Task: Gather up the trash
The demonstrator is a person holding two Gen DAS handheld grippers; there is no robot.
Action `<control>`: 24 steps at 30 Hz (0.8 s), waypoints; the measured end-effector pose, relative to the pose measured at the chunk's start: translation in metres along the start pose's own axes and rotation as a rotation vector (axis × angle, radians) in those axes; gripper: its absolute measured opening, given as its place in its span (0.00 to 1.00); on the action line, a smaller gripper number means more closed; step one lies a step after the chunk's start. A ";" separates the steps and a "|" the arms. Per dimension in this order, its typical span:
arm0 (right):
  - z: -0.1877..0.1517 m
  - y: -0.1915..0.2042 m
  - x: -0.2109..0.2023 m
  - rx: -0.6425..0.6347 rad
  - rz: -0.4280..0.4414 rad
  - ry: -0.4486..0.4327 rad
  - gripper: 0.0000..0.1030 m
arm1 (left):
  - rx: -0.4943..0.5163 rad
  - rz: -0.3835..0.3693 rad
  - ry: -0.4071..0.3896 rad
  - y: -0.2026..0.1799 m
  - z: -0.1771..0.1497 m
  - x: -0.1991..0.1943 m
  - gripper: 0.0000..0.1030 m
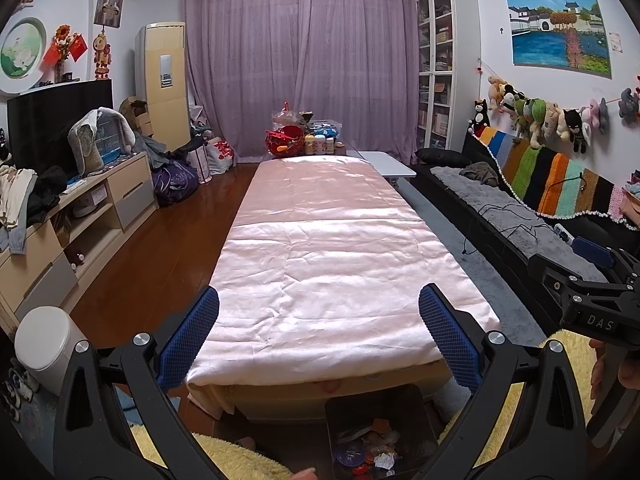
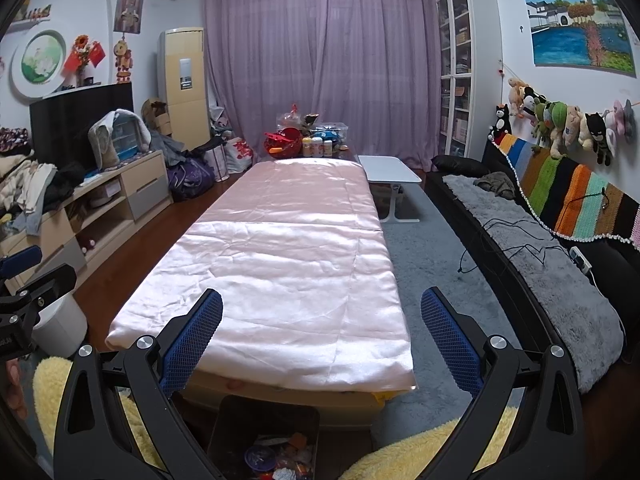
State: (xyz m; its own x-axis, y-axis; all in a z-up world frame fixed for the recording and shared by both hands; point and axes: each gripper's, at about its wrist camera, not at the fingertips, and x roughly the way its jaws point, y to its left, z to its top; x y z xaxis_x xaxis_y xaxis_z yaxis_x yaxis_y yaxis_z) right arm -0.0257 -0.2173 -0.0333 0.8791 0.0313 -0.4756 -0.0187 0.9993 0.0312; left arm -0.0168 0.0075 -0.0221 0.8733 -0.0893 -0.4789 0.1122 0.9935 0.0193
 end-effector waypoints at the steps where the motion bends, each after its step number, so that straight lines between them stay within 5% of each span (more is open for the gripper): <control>1: 0.001 -0.001 0.001 0.000 -0.001 -0.001 0.97 | -0.001 0.010 -0.003 0.000 0.000 0.000 0.92; 24: 0.001 -0.007 0.008 0.003 -0.012 0.025 0.97 | -0.013 0.019 0.005 0.001 -0.003 0.003 0.92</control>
State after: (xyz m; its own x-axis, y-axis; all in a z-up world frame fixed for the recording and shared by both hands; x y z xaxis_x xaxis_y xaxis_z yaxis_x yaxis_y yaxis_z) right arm -0.0176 -0.2235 -0.0365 0.8672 0.0199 -0.4975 -0.0069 0.9996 0.0279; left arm -0.0149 0.0086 -0.0258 0.8728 -0.0700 -0.4830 0.0895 0.9958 0.0174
